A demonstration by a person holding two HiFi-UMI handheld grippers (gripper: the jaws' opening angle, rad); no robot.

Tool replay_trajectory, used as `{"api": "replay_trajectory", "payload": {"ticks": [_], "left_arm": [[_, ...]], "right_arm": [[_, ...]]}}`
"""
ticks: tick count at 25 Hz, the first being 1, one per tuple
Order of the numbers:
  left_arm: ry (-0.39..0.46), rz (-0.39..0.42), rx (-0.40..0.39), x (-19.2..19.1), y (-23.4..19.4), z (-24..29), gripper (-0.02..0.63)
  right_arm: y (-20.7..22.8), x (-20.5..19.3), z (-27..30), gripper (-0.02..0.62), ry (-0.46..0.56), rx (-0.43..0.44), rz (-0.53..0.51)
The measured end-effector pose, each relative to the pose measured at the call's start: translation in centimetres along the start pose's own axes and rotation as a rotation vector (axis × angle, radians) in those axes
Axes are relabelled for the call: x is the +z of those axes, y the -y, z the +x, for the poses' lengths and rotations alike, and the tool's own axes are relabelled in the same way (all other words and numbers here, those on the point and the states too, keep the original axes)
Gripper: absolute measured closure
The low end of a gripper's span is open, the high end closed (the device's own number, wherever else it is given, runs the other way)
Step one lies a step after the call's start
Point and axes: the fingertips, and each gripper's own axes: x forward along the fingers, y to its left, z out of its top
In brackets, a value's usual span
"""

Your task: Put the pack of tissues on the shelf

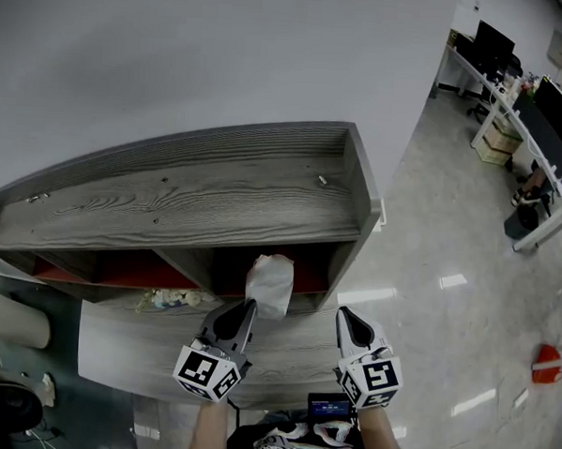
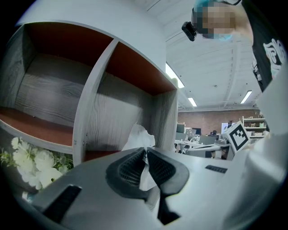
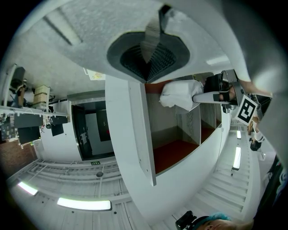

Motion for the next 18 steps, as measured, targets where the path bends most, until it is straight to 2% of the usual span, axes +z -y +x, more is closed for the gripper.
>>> {"api": "replay_trajectory", "payload": {"ticks": [18], "left_arm": [[0.008, -0.030, 0.065, -0.5, -1.3, 1.9, 0.595]], "right_arm": [[1.6, -0.1, 1.1, 0.591, -0.012, -0.002, 0.007]]}}
